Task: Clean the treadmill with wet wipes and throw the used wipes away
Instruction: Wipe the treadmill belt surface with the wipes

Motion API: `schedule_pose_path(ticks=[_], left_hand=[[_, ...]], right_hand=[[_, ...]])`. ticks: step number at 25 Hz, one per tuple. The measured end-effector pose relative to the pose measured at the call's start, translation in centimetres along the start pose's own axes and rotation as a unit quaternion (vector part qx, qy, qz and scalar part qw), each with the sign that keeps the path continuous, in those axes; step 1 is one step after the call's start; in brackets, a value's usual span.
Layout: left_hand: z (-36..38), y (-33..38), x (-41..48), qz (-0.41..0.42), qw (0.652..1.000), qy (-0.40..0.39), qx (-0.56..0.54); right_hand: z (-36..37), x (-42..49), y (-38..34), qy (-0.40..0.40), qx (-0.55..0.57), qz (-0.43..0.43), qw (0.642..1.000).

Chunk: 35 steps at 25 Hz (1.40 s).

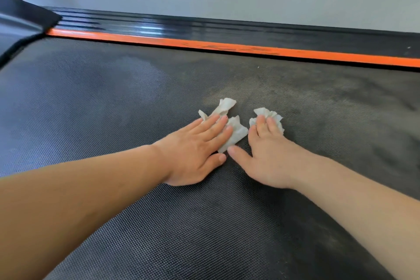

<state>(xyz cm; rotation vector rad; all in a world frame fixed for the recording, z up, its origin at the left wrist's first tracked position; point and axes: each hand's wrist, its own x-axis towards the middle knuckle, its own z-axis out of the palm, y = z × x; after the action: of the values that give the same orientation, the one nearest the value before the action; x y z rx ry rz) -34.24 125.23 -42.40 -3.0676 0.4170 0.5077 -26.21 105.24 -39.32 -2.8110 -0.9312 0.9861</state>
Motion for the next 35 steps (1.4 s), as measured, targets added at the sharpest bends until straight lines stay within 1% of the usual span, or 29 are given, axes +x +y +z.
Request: schedule_pose_path(ticks=[1, 4, 5, 6, 7, 8, 9, 10, 11, 12, 14, 15, 16, 17, 18, 19, 20, 21, 22, 23, 24, 25, 27, 28, 29, 30, 31, 32, 35], left_hand=[[-0.1, -0.7, 0.6, -0.033, 0.999, 0.006, 0.001], [-1.4, -2.7, 3.7, -0.195, 0.980, 0.011, -0.047], [-2.0, -2.7, 5.0, -0.215, 0.974, 0.009, -0.065], [-2.3, -2.1, 6.2, -0.198, 0.978, 0.016, -0.059], [-2.4, -1.2, 7.1, -0.142, 0.989, 0.028, -0.035], [-2.2, -0.4, 7.8, -0.067, 0.997, 0.028, -0.001], [-2.3, 0.2, 7.9, -0.006, 1.000, 0.014, 0.013], [-2.6, 0.0, 8.0, 0.020, 1.000, 0.005, 0.014], [-2.9, -0.8, 8.4, 0.011, 1.000, 0.013, 0.018], [-3.4, -1.8, 8.8, -0.037, 0.999, 0.024, 0.018], [-4.2, -2.9, 9.9, -0.160, 0.986, 0.025, -0.025], [-4.0, -2.5, 10.5, -0.179, 0.982, 0.030, -0.050], [-3.7, -1.6, 11.1, -0.155, 0.986, 0.039, -0.052], [-3.3, -0.5, 11.4, -0.099, 0.993, 0.044, -0.038], [-2.9, 0.1, 11.3, -0.024, 0.998, 0.045, -0.020], [-3.2, -0.2, 10.9, 0.036, 0.998, 0.039, -0.012], [-3.6, -1.5, 10.8, 0.066, 0.997, 0.042, -0.003], [-4.1, -3.2, 11.0, 0.056, 0.997, 0.048, 0.012], [-4.6, -4.7, 11.2, -0.008, 0.999, 0.048, 0.006], [-4.9, -5.7, 11.4, -0.096, 0.995, 0.041, -0.005], [-5.1, -5.6, 11.6, -0.160, 0.987, 0.030, -0.016], [-4.9, -4.4, 12.1, -0.170, 0.984, 0.039, -0.019], [-4.6, -0.8, 13.1, -0.085, 0.993, 0.079, -0.006], [-4.5, 0.1, 13.4, -0.030, 0.997, 0.075, -0.021], [-4.6, 0.2, 13.6, 0.003, 0.997, 0.063, -0.034], [-4.8, -0.5, 13.8, 0.011, 0.998, 0.062, -0.029], [-4.8, -1.7, 13.9, -0.004, 0.998, 0.064, -0.021], [-5.0, -3.1, 14.0, -0.036, 0.997, 0.066, -0.020], [-5.4, -7.8, 13.3, -0.122, 0.991, 0.060, -0.018]], right_hand=[[-0.2, 0.7, 0.6, 0.031, 0.011, 0.011, 0.999], [-2.1, 4.1, 3.7, 0.108, 0.024, 0.061, 0.992], [-3.0, 5.0, 4.3, 0.132, 0.009, 0.062, 0.989], [-3.6, 5.8, 4.6, 0.155, -0.014, 0.039, 0.987], [-3.9, 6.2, 4.8, 0.169, -0.038, -0.006, 0.985], [-4.0, 6.3, 5.0, 0.163, -0.043, -0.063, 0.984], [-4.2, 6.1, 5.5, 0.133, -0.034, -0.113, 0.984], [-4.6, 5.6, 6.4, 0.092, -0.025, -0.141, 0.985], [-5.1, 5.3, 7.7, 0.068, -0.029, -0.144, 0.987], [-5.7, 5.5, 9.3, 0.064, -0.047, -0.122, 0.989], [-7.2, 5.9, 11.4, 0.070, -0.054, -0.039, 0.995], [-7.6, 6.2, 11.6, 0.071, -0.034, 0.010, 0.997], [-7.7, 6.5, 11.3, 0.082, -0.005, 0.050, 0.995], [-7.9, 7.1, 11.1, 0.106, 0.044, 0.056, 0.992], [-7.8, 7.2, 10.9, 0.116, 0.059, 0.049, 0.990], [-7.2, 6.9, 10.9, 0.120, 0.038, 0.028, 0.992], [-6.5, 6.3, 11.4, 0.113, 0.005, -0.021, 0.993], [-6.1, 5.7, 12.4, 0.083, -0.010, -0.054, 0.995], [-6.0, 4.9, 12.9, 0.064, -0.014, -0.093, 0.993], [-6.2, 4.1, 13.2, 0.043, -0.022, -0.135, 0.990], [-6.3, 3.7, 13.5, 0.027, -0.006, -0.155, 0.988], [-6.5, 3.6, 13.8, 0.050, -0.029, -0.177, 0.983], [-7.8, 5.0, 14.3, 0.133, -0.082, -0.158, 0.975], [-8.6, 6.1, 14.4, 0.152, -0.075, -0.119, 0.978], [-9.4, 7.2, 13.9, 0.178, -0.075, -0.076, 0.978], [-9.8, 7.9, 13.1, 0.189, -0.095, -0.044, 0.977], [-9.7, 8.6, 12.5, 0.195, -0.094, -0.012, 0.976], [-9.4, 9.1, 11.7, 0.206, -0.064, -0.004, 0.977], [-8.9, 8.9, 7.4, 0.172, -0.011, -0.077, 0.982]])
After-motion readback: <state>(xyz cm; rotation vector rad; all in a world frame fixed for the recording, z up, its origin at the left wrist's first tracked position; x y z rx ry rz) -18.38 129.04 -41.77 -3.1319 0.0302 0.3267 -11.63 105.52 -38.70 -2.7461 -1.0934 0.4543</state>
